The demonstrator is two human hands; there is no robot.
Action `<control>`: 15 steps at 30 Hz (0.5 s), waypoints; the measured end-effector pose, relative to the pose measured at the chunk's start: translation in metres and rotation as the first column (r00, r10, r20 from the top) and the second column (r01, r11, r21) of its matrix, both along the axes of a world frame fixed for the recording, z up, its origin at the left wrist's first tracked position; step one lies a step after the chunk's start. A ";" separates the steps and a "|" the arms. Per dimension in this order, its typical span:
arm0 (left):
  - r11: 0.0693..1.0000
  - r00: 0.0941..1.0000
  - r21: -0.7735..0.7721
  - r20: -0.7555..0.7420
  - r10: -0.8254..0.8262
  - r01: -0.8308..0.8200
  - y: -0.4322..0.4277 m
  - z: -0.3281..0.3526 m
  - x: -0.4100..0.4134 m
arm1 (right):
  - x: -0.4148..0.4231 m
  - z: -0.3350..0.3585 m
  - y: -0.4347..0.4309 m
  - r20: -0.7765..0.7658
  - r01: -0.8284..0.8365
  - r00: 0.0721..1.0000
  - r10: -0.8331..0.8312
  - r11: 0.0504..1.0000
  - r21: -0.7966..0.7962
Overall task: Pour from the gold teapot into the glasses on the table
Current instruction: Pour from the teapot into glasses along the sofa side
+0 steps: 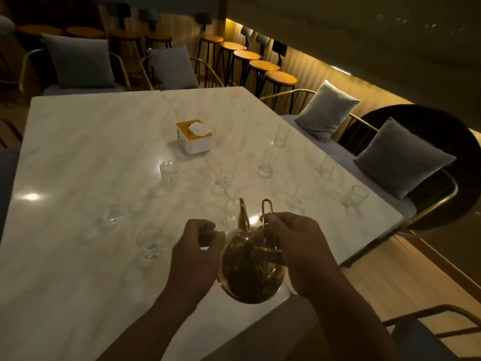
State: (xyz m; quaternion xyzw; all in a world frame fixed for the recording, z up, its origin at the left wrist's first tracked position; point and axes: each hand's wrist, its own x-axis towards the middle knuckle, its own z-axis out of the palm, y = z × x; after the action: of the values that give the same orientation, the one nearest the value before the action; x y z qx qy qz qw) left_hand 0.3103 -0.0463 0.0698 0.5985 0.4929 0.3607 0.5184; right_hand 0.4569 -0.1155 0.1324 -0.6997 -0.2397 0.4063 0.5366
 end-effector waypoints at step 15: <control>0.509 0.759 -0.577 0.583 -0.291 0.639 -0.038 -0.147 0.122 | 0.099 -0.019 -0.047 0.352 -0.045 0.926 0.134 0.967 -0.250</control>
State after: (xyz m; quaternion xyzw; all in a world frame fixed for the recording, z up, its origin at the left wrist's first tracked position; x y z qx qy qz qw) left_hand 0.4322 -0.0846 -0.0773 0.3507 0.2891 0.0847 0.8867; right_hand 0.5558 -0.1625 0.1130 -0.8105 -0.3171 0.3186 0.3756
